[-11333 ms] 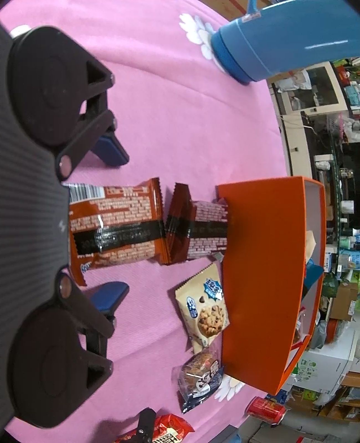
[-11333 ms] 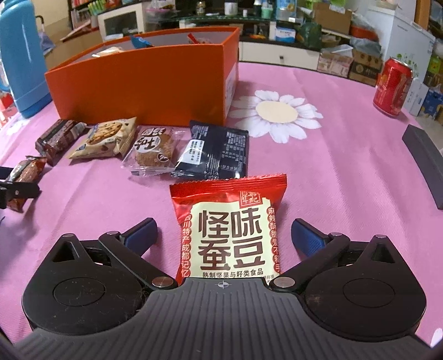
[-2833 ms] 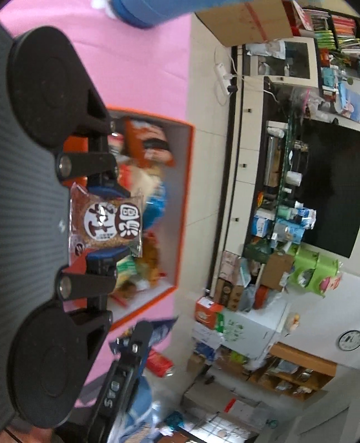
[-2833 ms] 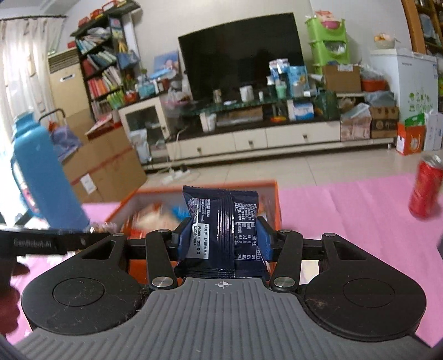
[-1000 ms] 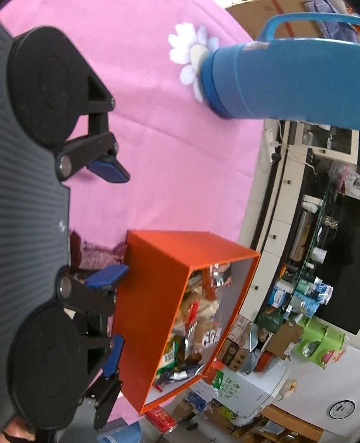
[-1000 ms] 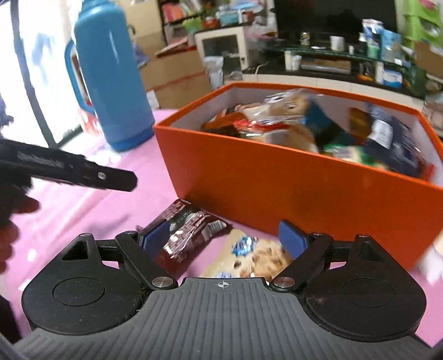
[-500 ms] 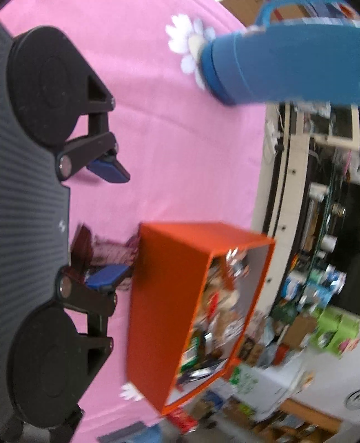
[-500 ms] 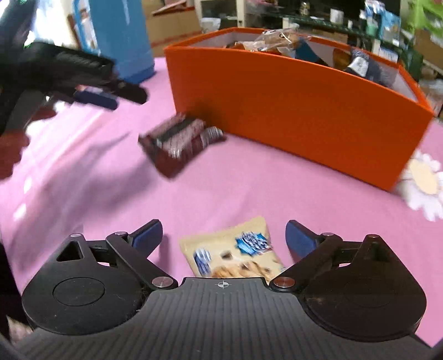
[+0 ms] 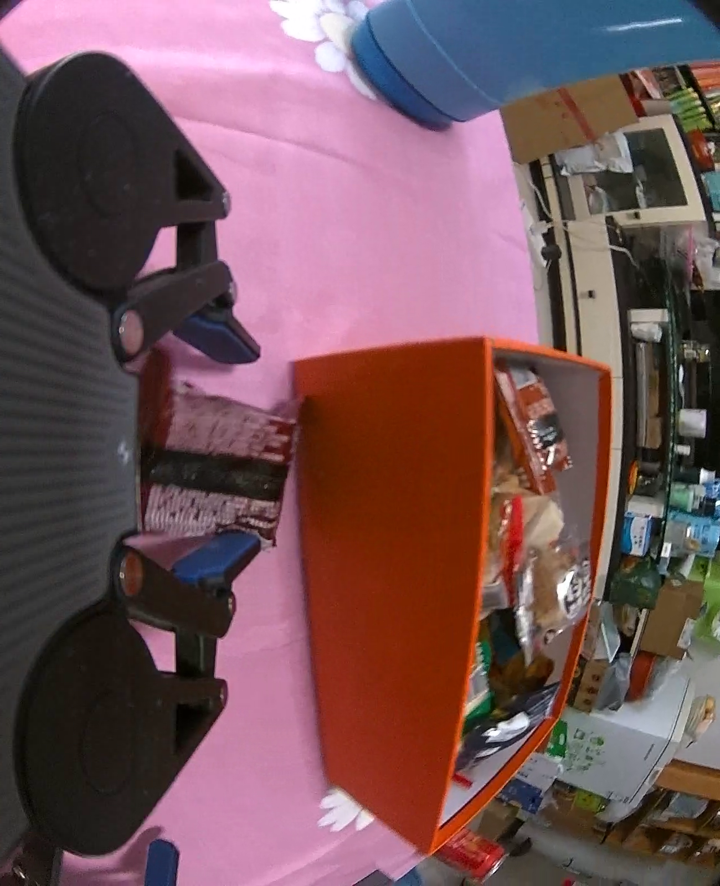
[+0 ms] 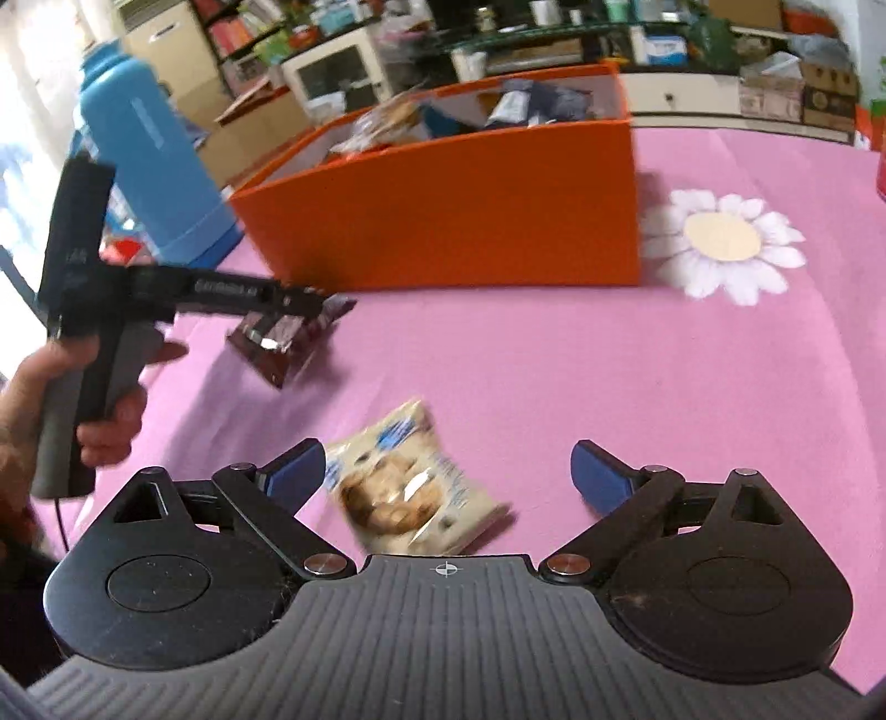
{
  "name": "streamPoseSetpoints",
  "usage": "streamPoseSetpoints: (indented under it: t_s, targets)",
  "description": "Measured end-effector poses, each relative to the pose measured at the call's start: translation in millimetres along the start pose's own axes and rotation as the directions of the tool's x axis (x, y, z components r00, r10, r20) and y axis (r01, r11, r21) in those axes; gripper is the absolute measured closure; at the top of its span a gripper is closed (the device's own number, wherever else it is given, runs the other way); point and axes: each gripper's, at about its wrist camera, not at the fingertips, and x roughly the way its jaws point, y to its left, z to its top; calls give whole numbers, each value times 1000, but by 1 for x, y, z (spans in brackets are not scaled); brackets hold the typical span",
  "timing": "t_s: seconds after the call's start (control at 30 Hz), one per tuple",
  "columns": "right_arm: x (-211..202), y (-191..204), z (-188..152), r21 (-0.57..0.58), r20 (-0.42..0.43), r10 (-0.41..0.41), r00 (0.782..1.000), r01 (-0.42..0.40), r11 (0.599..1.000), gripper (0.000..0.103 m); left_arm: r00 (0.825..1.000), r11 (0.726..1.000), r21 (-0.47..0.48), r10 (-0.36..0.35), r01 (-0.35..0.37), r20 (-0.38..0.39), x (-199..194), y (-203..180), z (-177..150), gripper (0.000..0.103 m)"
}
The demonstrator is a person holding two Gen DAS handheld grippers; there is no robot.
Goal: Organize snacks
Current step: 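Grasp the cookie packet with the right tool while the left tool grasps the chocolate wafer bar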
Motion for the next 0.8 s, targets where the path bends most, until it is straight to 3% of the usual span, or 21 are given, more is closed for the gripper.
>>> streamPoseSetpoints:
  t_s: [0.1,0.17,0.3,0.57,0.67,0.77,0.8]
  targets:
    - [4,17,-8,-77,-13,26,1000,-27,997,17,999,1000,20,-9,10,-47,-6,8,-14,41]
    - [9,28,-11,-130,-27,6,1000,-10,991,17,999,998,60,15,-12,-52,-11,10,-20,42]
    - [15,41,-13,-219,-16,-38,999,33,975,17,998,996,82,-20,24,-58,-21,19,-30,39]
    - [31,39,-15,-240,-30,-67,997,58,969,17,999,999,29,-16,17,-34,-17,19,-19,33]
    - [34,40,-14,-247,-23,-68,997,61,967,17,999,998,71,3,0,-40,-12,6,-18,33]
    - [35,44,-16,-285,-7,-106,994,100,953,27,998,991,127,50,-46,-28,-8,-3,-21,33]
    - [33,46,-17,-296,-1,-114,993,109,949,35,998,991,128,52,-48,-27,-9,-4,-22,33]
